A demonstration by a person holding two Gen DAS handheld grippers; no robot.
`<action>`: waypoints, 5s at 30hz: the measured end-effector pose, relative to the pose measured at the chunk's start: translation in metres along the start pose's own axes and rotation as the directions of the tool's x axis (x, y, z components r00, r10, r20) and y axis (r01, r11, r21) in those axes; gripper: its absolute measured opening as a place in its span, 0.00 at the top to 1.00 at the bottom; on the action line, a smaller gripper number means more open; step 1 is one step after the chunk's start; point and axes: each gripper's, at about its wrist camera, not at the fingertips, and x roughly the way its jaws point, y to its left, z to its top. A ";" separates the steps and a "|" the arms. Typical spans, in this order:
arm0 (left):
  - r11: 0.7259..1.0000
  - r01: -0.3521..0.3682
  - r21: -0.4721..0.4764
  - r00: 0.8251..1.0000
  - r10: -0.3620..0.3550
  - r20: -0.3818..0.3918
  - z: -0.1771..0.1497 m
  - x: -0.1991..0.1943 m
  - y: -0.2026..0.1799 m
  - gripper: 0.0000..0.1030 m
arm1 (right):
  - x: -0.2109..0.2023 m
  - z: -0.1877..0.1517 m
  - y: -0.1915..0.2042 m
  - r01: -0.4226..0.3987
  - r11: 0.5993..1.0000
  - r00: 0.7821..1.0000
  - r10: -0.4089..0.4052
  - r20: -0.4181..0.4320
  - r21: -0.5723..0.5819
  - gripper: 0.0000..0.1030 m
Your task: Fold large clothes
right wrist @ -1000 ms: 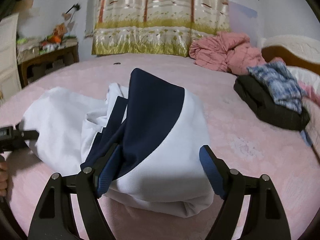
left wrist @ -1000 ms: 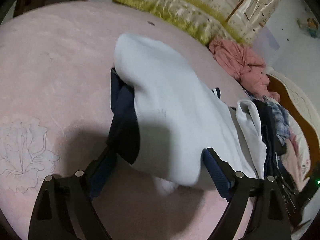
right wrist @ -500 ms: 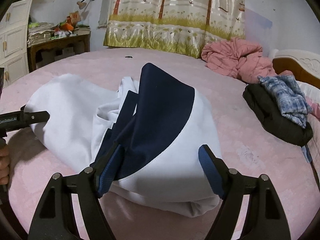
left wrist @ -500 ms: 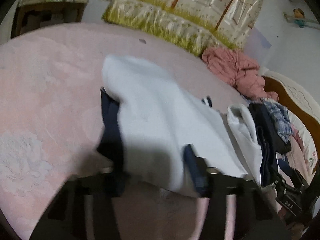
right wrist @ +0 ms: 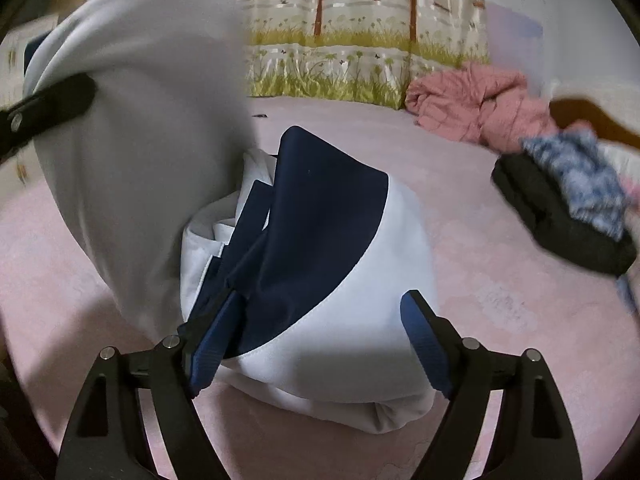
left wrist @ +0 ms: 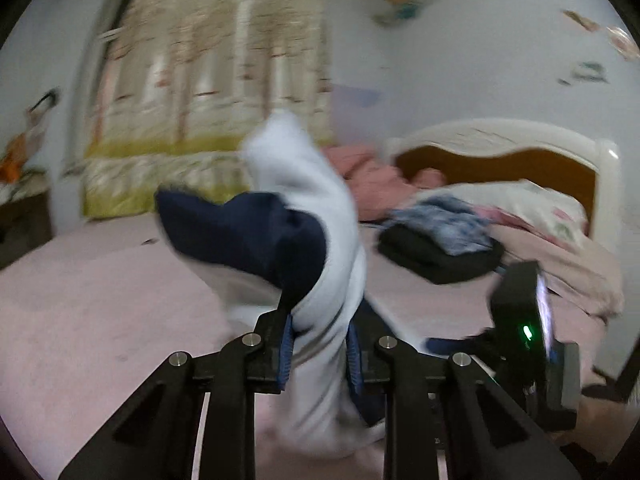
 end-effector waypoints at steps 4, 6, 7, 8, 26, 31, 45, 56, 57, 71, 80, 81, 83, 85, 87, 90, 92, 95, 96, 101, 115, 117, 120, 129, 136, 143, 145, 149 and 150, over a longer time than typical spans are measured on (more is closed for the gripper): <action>0.997 0.075 0.033 0.996 -0.073 -0.054 -0.003 0.031 -0.034 0.78 | -0.022 -0.003 -0.048 -0.121 0.976 0.993 0.121 0.011 0.180 0.22; 0.994 0.093 0.048 0.993 -0.089 -0.080 -0.006 0.047 -0.047 0.78 | -0.037 -0.008 -0.078 -0.103 0.958 0.995 0.100 0.025 0.269 0.22; 0.993 0.104 0.048 0.991 -0.099 -0.088 -0.005 0.055 -0.051 0.78 | -0.045 -0.010 -0.091 -0.075 0.951 0.997 0.067 0.038 0.299 0.22; 0.992 0.115 0.049 0.989 -0.110 -0.094 -0.007 0.059 -0.055 0.78 | -0.053 -0.012 -0.105 -0.033 0.945 0.999 0.018 0.050 0.325 0.22; 0.977 0.211 0.038 0.964 -0.201 -0.176 -0.036 0.072 -0.090 0.32 | -0.086 0.002 -0.116 -0.007 0.939 0.980 -0.061 0.187 0.343 0.22; 0.983 0.180 -0.043 0.977 -0.184 -0.108 -0.032 0.029 -0.064 0.26 | -0.094 0.006 -0.109 0.008 0.942 0.974 -0.084 0.211 0.336 0.22; 0.778 0.129 -0.615 0.897 -0.356 -0.262 -0.054 0.082 0.083 0.16 | -0.002 0.077 -0.058 -0.169 0.946 0.985 0.168 0.027 0.278 0.34; 0.856 0.170 -0.487 0.883 -0.352 -0.309 -0.049 0.066 0.053 0.16 | -0.068 0.057 -0.046 -0.123 0.965 0.973 0.072 0.218 0.233 0.95; 0.859 0.162 -0.486 0.883 -0.346 -0.316 -0.050 0.065 0.053 0.16 | -0.071 0.052 -0.046 -0.110 0.963 0.976 0.058 0.210 0.246 0.95; 0.895 0.077 -0.440 0.908 -0.245 -0.340 -0.055 0.079 0.034 0.13 | -0.019 0.004 -0.088 -0.073 0.926 0.995 0.045 0.083 0.369 0.95; 0.944 0.040 -0.327 0.925 -0.159 -0.344 -0.045 0.083 0.020 0.14 | -0.042 0.003 -0.092 0.024 0.919 0.994 -0.063 0.088 0.393 0.28; 0.947 0.035 -0.320 0.926 -0.151 -0.345 -0.045 0.083 0.018 0.13 | -0.043 0.002 -0.096 0.004 0.905 0.995 -0.045 0.087 0.425 0.23; 0.954 0.030 -0.297 0.929 -0.136 -0.343 -0.044 0.080 0.015 0.14 | -0.043 0.001 -0.102 -0.036 0.883 0.995 -0.010 0.096 0.468 0.17; 0.962 0.032 -0.271 0.934 -0.125 -0.334 -0.039 0.078 0.013 0.14 | -0.042 0.000 -0.105 -0.082 0.866 0.994 0.037 0.101 0.493 0.07; 0.961 0.042 -0.274 0.938 -0.133 -0.320 -0.035 0.077 0.015 0.14 | -0.038 0.002 -0.104 -0.117 0.858 0.992 0.076 0.101 0.500 0.02; 0.926 0.036 -0.375 0.943 -0.156 -0.293 -0.031 0.078 0.031 0.09 | -0.025 -0.003 -0.109 -0.158 0.821 0.987 0.124 0.098 0.549 0.01; 0.879 0.068 -0.472 0.933 -0.223 -0.282 -0.031 0.084 0.044 0.08 | -0.011 -0.009 -0.117 -0.205 0.767 0.978 0.189 0.092 0.608 0.01; 0.805 0.068 -0.589 0.912 -0.289 -0.291 -0.037 0.099 0.062 0.08 | 0.014 -0.016 -0.127 -0.292 0.669 0.944 0.314 0.096 0.683 0.01; 0.775 0.063 -0.628 0.903 -0.313 -0.296 -0.041 0.105 0.068 0.08 | 0.023 -0.019 -0.130 -0.334 0.627 0.922 0.372 0.107 0.704 0.01; 0.623 0.075 -0.779 0.869 -0.423 -0.255 -0.067 0.127 0.093 0.06 | 0.046 -0.021 -0.131 -0.416 0.584 0.873 0.472 0.125 0.697 0.01; 0.604 0.186 -0.775 0.844 -0.502 -0.188 -0.041 0.122 0.079 0.34 | 0.027 -0.002 -0.134 -0.444 0.649 0.881 0.440 0.172 0.618 0.30; 0.604 0.220 -0.766 0.837 -0.520 -0.170 -0.029 0.124 0.068 0.34 | 0.008 0.007 -0.142 -0.446 0.654 0.887 0.416 0.202 0.611 0.30; 0.619 0.281 -0.733 0.830 -0.540 -0.138 0.001 0.130 0.041 0.34 | -0.023 0.022 -0.159 -0.434 0.693 0.900 0.367 0.236 0.576 0.30; 0.630 0.480 -0.611 0.795 -0.607 -0.001 0.136 0.242 -0.071 0.34 | -0.093 0.106 -0.279 -0.361 0.766 0.914 0.177 0.366 0.532 0.30; 0.625 0.476 -0.618 0.791 -0.612 -0.009 0.164 0.397 -0.148 0.34 | -0.059 0.183 -0.415 -0.180 0.831 0.954 0.017 0.300 0.526 0.29; 0.762 0.285 -0.582 0.846 -0.485 -0.221 0.099 0.518 -0.185 0.25 | 0.067 0.143 -0.514 0.133 0.821 0.986 -0.168 0.012 0.556 0.21; 0.791 0.271 -0.549 0.864 -0.451 -0.223 0.104 0.518 -0.187 0.17 | 0.070 0.128 -0.522 0.134 0.803 0.979 -0.198 0.047 0.580 0.16; 0.906 0.229 -0.356 0.910 -0.330 -0.253 0.120 0.502 -0.193 0.11 | 0.056 0.132 -0.508 0.178 0.817 0.964 -0.257 0.069 0.548 0.12; 0.927 0.206 -0.315 0.926 -0.288 -0.244 0.125 0.493 -0.192 0.11 | 0.051 0.130 -0.506 0.186 0.817 0.961 -0.266 0.071 0.546 0.11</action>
